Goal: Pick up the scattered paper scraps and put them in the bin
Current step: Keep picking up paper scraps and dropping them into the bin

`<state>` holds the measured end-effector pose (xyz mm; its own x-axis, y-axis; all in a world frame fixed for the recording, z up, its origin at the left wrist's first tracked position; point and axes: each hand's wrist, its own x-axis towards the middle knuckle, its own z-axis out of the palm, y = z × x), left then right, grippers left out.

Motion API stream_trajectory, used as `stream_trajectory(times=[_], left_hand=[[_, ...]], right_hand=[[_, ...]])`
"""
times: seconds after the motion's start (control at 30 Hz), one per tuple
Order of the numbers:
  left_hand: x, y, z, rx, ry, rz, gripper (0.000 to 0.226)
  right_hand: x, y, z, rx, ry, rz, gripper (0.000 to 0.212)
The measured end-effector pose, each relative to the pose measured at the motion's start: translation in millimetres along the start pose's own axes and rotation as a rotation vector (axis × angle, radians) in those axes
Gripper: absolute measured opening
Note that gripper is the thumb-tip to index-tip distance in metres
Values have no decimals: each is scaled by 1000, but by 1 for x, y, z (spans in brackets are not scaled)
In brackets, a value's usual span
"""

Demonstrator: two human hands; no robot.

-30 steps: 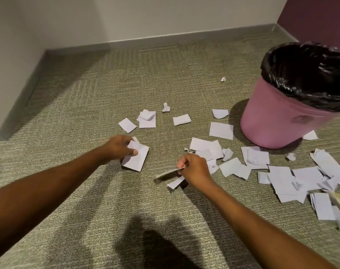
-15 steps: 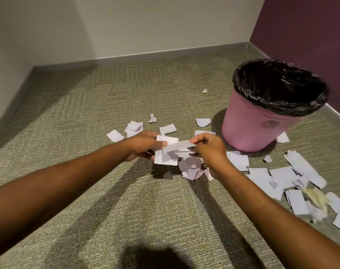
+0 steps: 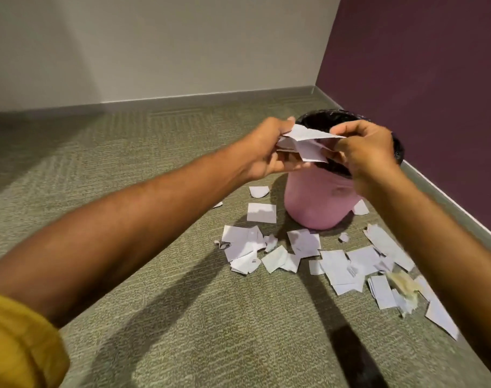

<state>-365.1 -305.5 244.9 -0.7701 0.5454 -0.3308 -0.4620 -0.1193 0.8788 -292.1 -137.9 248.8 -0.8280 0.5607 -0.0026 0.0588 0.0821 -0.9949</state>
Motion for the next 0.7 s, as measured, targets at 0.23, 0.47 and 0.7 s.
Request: stream_trajectory(times=[0.23, 0.47, 0.7], left_hand=[[34, 5, 58, -94, -35, -64, 40], [47, 2, 76, -110, -16, -112, 47], [49, -11, 83, -67, -44, -36, 59]], right_hand=[[35, -4, -48, 36, 100, 96, 16], [53, 12, -73, -27, 191, 128, 29], [56, 14, -95, -160, 111, 77, 27]])
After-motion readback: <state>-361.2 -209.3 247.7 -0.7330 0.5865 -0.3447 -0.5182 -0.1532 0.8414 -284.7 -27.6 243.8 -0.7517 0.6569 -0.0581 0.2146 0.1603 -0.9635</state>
